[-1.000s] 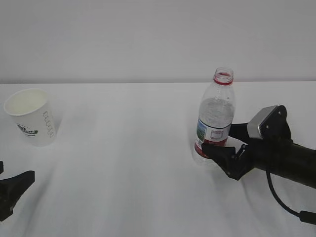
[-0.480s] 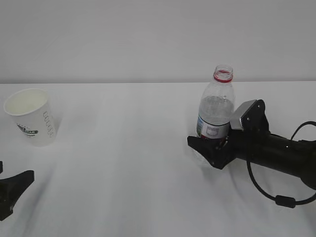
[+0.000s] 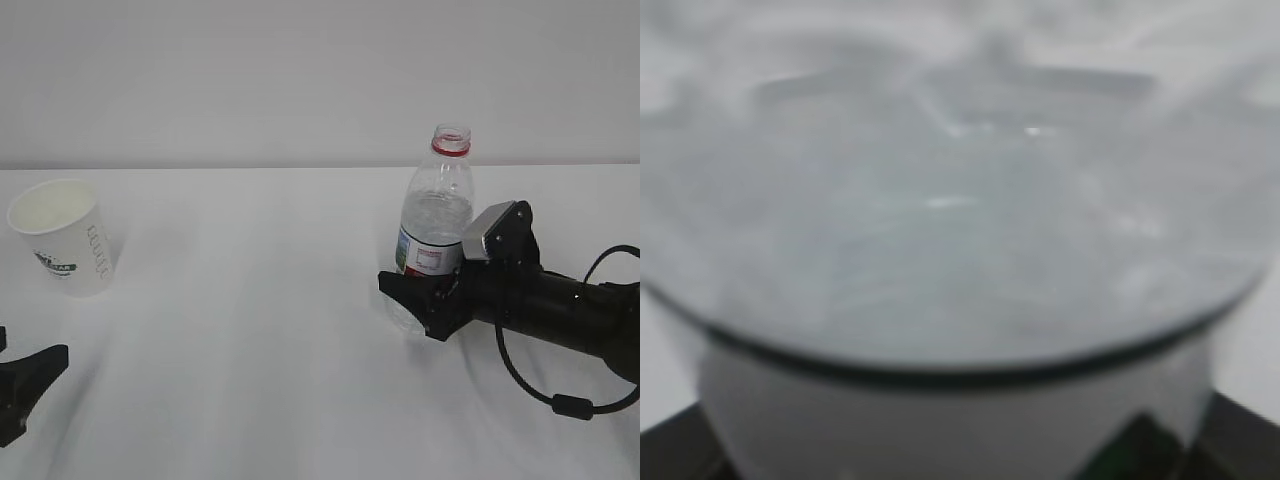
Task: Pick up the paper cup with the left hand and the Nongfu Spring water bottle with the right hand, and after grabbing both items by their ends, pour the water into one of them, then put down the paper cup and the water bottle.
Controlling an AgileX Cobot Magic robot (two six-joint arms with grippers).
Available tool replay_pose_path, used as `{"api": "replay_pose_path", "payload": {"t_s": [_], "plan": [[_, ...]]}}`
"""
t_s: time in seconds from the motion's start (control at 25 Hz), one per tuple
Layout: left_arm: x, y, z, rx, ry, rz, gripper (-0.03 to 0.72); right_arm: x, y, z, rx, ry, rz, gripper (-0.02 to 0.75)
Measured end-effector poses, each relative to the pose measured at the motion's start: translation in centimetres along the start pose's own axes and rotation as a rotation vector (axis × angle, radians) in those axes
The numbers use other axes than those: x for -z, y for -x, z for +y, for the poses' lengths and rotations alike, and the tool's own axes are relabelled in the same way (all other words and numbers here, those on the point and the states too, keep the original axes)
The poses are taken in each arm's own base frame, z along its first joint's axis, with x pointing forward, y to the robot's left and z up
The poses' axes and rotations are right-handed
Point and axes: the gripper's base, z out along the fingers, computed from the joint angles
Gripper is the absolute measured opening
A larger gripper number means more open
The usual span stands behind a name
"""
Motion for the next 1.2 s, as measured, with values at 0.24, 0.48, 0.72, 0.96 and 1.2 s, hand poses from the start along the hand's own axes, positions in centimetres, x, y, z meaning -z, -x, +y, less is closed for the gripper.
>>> {"api": "replay_pose_path", "payload": {"t_s": [0.24,0.48,0.72,0.96,1.2], "plan": [[0.0,0.0,0.0,0.0,0.0,0.0,0.559,0.0,0.0,0.2,0.008,0.022,0.004,0.536],[0.0,0.0,0.1,-0.018,0.009,-0.001,0.558,0.4,0.7,0.6,0.031,0.037,0.023,0.535],[0.0,0.0,0.3,-0.017,0.028,-0.002,0.55,1.7,3.0,1.0,0.062,0.011,-0.005,0.535],[0.0,0.0,0.3,-0.016,0.03,-0.002,0.548,3.1,5.2,1.7,0.084,-0.006,-0.043,0.535],[0.0,0.0,0.3,-0.014,0.033,-0.002,0.547,5.3,7.7,2.9,0.124,-0.032,-0.076,0.534]]}}
